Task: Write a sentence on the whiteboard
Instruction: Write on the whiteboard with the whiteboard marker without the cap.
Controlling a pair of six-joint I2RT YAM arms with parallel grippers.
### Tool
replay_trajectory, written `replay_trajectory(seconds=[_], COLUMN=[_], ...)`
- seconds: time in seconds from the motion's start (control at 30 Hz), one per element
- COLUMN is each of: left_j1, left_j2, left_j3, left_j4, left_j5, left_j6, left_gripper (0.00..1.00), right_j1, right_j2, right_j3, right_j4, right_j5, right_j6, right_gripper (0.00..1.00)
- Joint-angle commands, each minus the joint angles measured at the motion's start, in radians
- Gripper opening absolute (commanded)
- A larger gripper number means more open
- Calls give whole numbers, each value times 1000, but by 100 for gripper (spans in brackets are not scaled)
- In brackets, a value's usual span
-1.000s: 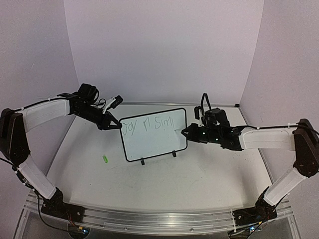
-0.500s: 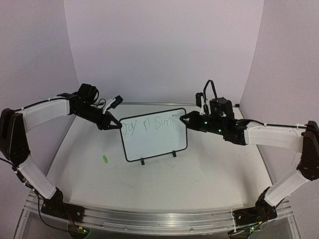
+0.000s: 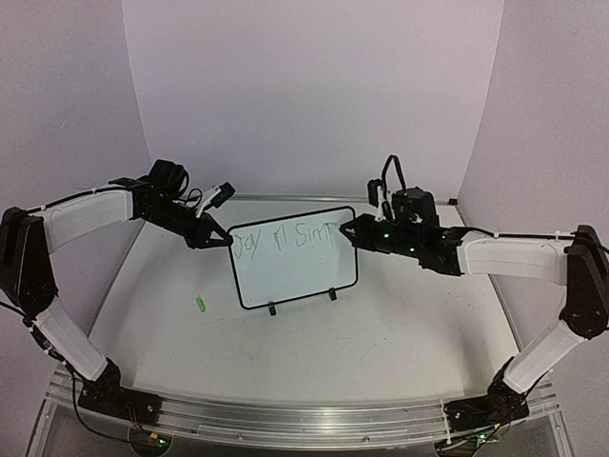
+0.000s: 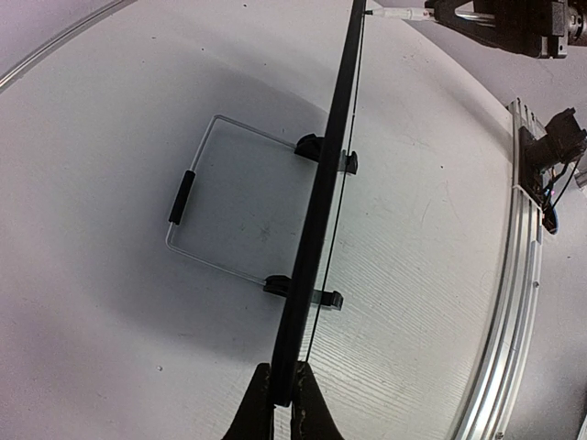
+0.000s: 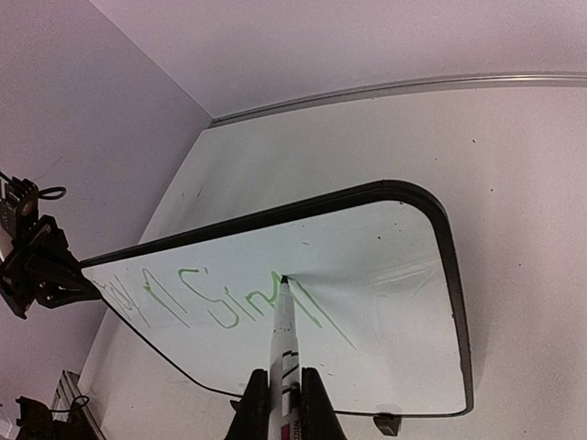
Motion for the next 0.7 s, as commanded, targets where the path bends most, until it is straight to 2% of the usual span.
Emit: replay_trajectory(seconds=[0.0, 0.33, 0.67], left_j1=[-4, -4, -5], left_j2=[11, 8, 5], left_j3=[7, 7, 7], left_j4=[0, 1, 1], left_j5=[-122, -122, -122], left_j6=[56, 55, 56], left_gripper=[0, 0, 0], right_j1=[-2, -3, -3], right_j2=[0, -42, -9], right_j3=[19, -21, -25], right_j4=[24, -4, -16], right_j5=[61, 123, 50], right_j6=[8, 19, 18], right_gripper=[0, 0, 0])
